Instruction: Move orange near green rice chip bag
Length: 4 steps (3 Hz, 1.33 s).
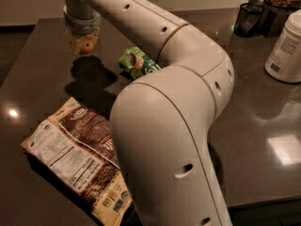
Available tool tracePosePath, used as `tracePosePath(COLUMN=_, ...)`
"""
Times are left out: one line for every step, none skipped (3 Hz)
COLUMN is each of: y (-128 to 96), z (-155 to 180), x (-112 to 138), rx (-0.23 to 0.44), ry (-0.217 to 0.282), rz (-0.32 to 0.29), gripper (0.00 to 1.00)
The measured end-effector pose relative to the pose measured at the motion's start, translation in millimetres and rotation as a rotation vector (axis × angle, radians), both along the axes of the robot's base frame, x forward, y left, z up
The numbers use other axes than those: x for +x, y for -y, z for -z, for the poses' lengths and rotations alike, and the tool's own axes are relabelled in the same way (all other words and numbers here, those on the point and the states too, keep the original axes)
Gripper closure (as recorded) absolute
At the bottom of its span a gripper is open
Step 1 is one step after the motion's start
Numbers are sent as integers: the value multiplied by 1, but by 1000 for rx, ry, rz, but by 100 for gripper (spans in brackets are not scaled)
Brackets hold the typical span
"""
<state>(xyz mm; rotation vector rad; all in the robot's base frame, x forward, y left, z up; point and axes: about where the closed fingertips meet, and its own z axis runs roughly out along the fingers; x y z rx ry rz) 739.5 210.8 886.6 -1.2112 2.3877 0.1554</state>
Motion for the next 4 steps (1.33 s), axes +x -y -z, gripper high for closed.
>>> tracePosePath(y=11, z=-6, x=-14, rx=-26, ry=-19, rz=27, gripper=100)
tracePosePath(y=22, z=-8, x=-30, rx=-39, ry=-32, rz=12, gripper=100)
tracePosePath(y=30, z=-8, x=-48, rx=-50, ry=-49, rz=-51, gripper=100)
tracePosePath(y=32, z=-3, x=-62, rx=-59, ry=-70, rz=-143, gripper=100)
